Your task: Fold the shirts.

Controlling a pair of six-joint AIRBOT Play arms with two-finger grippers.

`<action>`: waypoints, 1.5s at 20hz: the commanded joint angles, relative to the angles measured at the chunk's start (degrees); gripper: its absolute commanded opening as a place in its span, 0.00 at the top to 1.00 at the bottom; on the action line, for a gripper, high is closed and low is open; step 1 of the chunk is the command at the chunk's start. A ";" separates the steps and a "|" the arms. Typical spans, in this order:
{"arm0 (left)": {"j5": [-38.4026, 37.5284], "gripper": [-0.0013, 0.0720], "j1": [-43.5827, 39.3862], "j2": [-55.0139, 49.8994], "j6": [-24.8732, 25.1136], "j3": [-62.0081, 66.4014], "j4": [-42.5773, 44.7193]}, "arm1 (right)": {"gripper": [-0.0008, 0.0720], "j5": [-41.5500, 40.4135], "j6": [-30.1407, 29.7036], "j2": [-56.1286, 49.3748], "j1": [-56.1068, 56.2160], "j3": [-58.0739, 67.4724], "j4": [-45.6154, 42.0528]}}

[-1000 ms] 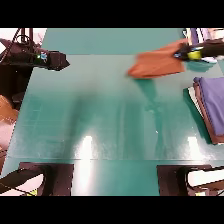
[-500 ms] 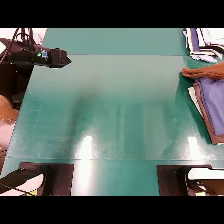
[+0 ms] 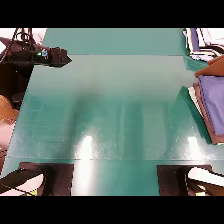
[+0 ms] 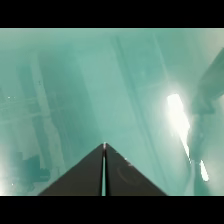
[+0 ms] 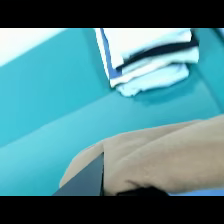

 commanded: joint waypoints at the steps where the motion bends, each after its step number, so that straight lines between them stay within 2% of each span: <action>1: -1.20 0.95 -0.02 0.00 0.09 -0.02 0.00 | 0.97 2.29 0.04 3.76 -3.15 0.00 -0.26; 4: -1.99 0.95 -0.02 0.00 0.55 -0.02 0.02 | 0.97 10.23 0.04 5.03 -7.37 -0.24 -0.28; 7: -2.25 0.95 -0.02 0.00 0.55 -0.02 0.02 | 0.97 12.85 0.04 8.33 -10.34 -6.78 -2.34; 15: -2.38 0.95 -0.02 0.00 2.01 -0.02 0.02 | 0.96 17.20 0.57 18.73 -10.82 -31.67 -31.89; 16: -2.43 0.95 -0.02 0.00 2.01 -0.02 0.02 | 0.85 18.25 0.63 18.86 -10.82 -33.29 -34.80; 18: -2.51 0.95 -0.02 0.00 2.01 -0.02 0.02 | 0.24 18.91 1.42 18.86 -10.82 -35.30 -39.50; 19: -2.62 0.95 -0.02 0.00 2.01 -0.02 0.02 | 0.12 18.82 2.47 18.86 -10.82 -35.65 -41.72; 20: -2.82 0.95 -0.02 0.00 2.01 -0.02 0.02 | 0.12 18.82 3.13 18.86 -10.82 -35.36 -42.60; 22: -3.23 0.95 -0.02 0.00 2.01 -0.02 0.02 | 0.12 18.16 3.21 18.84 -10.75 -32.83 -40.24; 25: -3.19 0.95 -0.02 0.00 2.01 -0.02 0.00 | 0.13 16.90 3.23 18.84 -8.35 -26.88 -27.08; 28: -3.23 0.95 -0.02 0.00 1.97 -0.02 0.04 | 0.13 16.63 3.23 18.84 -0.92 -22.93 -11.17; 30: -3.54 0.95 -0.02 0.00 1.97 0.00 0.04 | 0.13 15.63 3.21 18.84 6.47 -22.05 -6.62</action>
